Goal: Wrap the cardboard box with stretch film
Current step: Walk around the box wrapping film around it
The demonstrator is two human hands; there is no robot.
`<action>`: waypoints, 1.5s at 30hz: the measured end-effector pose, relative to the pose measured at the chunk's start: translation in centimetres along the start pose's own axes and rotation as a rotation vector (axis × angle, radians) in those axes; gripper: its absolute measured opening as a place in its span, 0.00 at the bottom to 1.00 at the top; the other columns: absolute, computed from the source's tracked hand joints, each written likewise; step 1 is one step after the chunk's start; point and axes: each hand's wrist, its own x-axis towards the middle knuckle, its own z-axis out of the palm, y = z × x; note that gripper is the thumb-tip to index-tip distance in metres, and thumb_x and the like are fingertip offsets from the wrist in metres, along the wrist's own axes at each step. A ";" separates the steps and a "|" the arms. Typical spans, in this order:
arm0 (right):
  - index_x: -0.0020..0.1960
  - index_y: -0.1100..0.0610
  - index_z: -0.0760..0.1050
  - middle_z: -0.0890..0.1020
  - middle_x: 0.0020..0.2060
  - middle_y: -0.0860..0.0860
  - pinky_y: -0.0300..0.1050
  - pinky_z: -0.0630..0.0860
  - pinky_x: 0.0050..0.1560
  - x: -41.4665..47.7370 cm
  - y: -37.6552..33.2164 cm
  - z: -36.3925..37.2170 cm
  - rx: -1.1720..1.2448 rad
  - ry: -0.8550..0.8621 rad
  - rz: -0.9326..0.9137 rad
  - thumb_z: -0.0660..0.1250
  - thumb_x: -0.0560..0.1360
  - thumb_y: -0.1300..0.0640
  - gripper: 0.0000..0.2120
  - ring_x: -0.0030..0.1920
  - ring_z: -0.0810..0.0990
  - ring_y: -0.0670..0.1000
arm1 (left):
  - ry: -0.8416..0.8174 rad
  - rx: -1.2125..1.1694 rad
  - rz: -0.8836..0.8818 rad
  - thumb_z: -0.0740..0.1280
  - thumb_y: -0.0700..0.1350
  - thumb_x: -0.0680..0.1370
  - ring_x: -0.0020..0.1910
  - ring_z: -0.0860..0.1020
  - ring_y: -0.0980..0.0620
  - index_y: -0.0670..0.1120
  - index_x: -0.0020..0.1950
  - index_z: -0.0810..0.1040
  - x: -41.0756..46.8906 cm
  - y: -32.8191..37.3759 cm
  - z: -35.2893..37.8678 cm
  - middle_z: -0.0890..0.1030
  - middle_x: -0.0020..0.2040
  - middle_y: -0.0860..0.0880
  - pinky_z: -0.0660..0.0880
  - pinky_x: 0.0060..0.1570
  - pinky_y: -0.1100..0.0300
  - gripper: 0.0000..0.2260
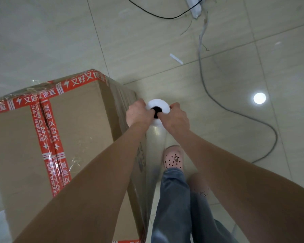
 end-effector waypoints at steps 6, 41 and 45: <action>0.63 0.54 0.70 0.79 0.54 0.55 0.45 0.71 0.49 1.4 -3.6 -0.1 -0.060 0.073 -0.094 0.66 0.73 0.51 0.19 0.55 0.77 0.58 | -0.064 -0.118 -0.097 0.67 0.51 0.73 0.51 0.79 0.43 0.41 0.54 0.76 1.8 -0.1 -1.7 0.79 0.51 0.43 0.72 0.41 0.57 0.16; 0.55 0.57 0.71 0.79 0.49 0.55 0.46 0.71 0.44 7.7 -12.5 -2.2 -0.148 -0.066 -0.164 0.65 0.73 0.54 0.13 0.51 0.78 0.58 | -0.059 0.306 0.037 0.66 0.46 0.76 0.54 0.77 0.41 0.42 0.60 0.70 9.9 5.1 -8.6 0.77 0.55 0.42 0.70 0.41 0.54 0.15; 0.50 0.56 0.73 0.80 0.45 0.54 0.45 0.70 0.40 8.1 -12.7 -2.2 -0.225 -0.112 -0.209 0.62 0.74 0.54 0.08 0.46 0.78 0.57 | -0.126 0.486 0.346 0.64 0.42 0.76 0.57 0.75 0.43 0.45 0.64 0.69 10.4 6.6 -8.3 0.74 0.58 0.45 0.72 0.44 0.52 0.17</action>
